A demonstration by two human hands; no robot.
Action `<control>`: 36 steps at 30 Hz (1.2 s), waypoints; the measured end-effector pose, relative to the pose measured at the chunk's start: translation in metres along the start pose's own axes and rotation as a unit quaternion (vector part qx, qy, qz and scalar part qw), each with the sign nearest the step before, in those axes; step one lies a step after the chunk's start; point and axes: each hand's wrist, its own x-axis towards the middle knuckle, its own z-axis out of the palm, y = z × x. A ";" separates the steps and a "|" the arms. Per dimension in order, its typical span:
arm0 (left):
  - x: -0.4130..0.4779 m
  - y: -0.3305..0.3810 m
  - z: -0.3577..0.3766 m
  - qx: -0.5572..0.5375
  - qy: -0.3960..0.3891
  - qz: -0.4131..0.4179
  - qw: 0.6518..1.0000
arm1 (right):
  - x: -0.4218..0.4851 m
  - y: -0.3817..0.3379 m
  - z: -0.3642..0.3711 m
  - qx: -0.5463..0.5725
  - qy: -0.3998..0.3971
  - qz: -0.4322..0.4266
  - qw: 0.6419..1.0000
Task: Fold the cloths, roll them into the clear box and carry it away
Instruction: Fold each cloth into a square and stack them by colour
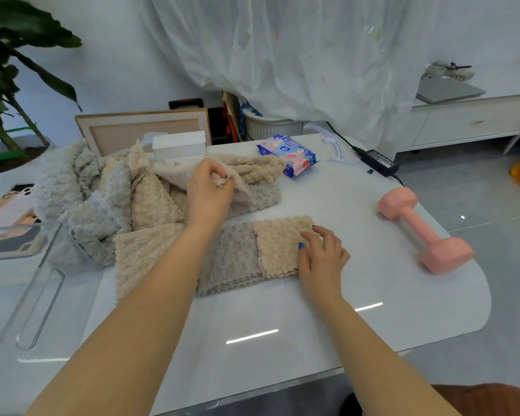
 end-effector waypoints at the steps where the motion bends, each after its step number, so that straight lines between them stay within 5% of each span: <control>1: -0.003 0.009 -0.005 -0.045 -0.031 -0.004 0.998 | 0.002 -0.007 -0.003 0.030 -0.016 -0.007 0.999; 5: -0.022 0.033 -0.033 -0.101 -0.171 0.037 0.979 | 0.018 -0.043 -0.021 0.162 -0.136 -0.008 0.977; 8: -0.037 0.039 -0.053 -0.094 -0.235 0.037 0.967 | 0.023 -0.069 -0.028 0.149 -0.207 0.029 0.966; 14: -0.047 0.032 -0.092 -0.037 -0.256 0.025 0.966 | 0.018 -0.068 -0.035 0.069 -0.101 0.094 0.988; 19: -0.040 0.025 -0.111 0.014 -0.161 0.027 0.987 | 0.035 -0.092 -0.060 0.275 -0.086 0.168 0.943; 23: -0.038 0.029 -0.116 0.018 0.011 0.040 0.999 | 0.038 -0.120 -0.079 0.218 -0.050 -0.071 0.972; 26: -0.037 0.022 -0.117 -0.018 0.050 0.021 0.998 | 0.039 -0.121 -0.087 0.156 -0.006 -0.200 0.967; 31: -0.030 0.002 -0.109 0.010 -0.031 -0.012 0.999 | 0.051 -0.099 -0.096 0.089 -0.025 -0.063 0.994; 36: -0.009 0.026 -0.132 0.035 0.084 0.105 0.990 | 0.081 -0.120 -0.129 0.118 0.050 -0.131 0.983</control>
